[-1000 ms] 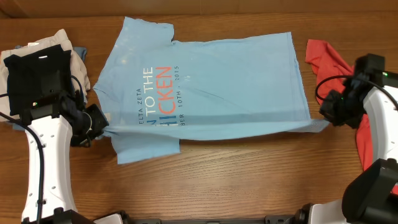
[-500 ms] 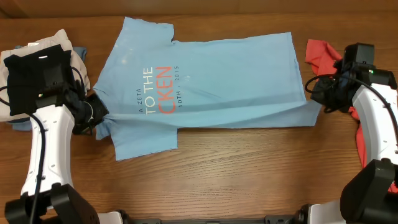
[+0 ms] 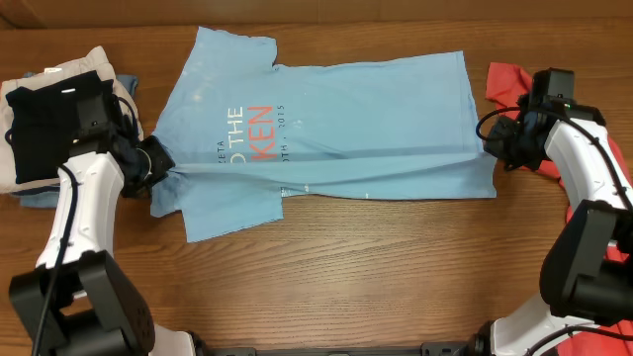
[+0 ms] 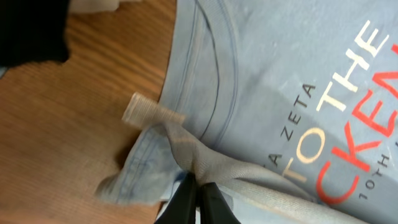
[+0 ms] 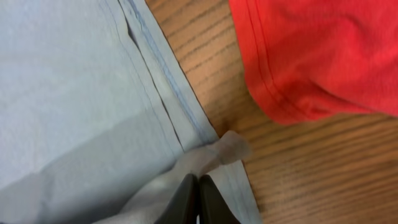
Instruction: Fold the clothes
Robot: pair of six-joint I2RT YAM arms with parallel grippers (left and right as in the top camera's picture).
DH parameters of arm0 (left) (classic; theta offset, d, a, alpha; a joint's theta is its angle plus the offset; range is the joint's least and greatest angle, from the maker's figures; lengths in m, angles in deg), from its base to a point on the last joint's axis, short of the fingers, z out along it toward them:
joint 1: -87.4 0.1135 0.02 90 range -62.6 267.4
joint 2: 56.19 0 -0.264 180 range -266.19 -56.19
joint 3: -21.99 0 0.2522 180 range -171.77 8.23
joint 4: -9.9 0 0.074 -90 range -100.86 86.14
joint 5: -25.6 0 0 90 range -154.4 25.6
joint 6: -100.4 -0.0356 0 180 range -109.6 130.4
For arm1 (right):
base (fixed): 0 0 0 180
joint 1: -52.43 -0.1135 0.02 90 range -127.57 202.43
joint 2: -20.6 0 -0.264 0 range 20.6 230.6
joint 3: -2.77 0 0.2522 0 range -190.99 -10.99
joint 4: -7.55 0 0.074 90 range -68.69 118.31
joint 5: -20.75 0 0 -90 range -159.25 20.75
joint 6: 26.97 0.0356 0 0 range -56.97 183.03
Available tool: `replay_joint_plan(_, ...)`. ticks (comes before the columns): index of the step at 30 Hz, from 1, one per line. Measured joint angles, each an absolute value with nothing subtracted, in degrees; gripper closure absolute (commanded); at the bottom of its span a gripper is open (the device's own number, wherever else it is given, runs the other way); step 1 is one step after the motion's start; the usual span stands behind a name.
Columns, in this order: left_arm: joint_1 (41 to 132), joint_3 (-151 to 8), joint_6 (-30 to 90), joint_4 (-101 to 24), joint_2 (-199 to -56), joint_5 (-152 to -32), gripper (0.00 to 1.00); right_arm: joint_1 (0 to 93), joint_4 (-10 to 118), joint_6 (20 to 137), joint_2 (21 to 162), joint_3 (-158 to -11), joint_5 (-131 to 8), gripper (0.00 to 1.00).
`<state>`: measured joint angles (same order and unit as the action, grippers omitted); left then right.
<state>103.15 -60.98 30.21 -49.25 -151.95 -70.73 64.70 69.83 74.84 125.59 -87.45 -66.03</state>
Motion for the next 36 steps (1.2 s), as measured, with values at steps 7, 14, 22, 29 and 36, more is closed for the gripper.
replay_joint_plan(7, 102.38, -60.96, 30.26, -45.23, -155.10, -71.67, 0.96, 64.70, 65.89, 74.80, 125.89, -87.45, -66.03, 0.96)
replay_joint_plan(14, 102.38, -60.93, 31.26, -44.53, -156.41, -71.78, 0.96, 64.70, 62.11, 74.77, 125.91, -87.45, -65.61, 0.96)
replay_joint_plan(22, 102.38, -60.89, 31.61, -42.43, -156.61, -71.99, 0.94, 64.70, 60.67, 74.80, 125.94, -87.45, -65.59, 0.96)
replay_joint_plan(29, 102.38, -60.89, 32.79, -39.76, -156.61, -72.34, 0.91, 64.70, 60.10, 74.80, 125.96, -87.45, -65.59, 0.96)
replay_joint_plan(36, 102.38, -60.89, 32.83, -39.13, -156.61, -72.32, 0.91, 64.31, 59.86, 74.80, 126.59, -87.45, -65.66, 0.96)
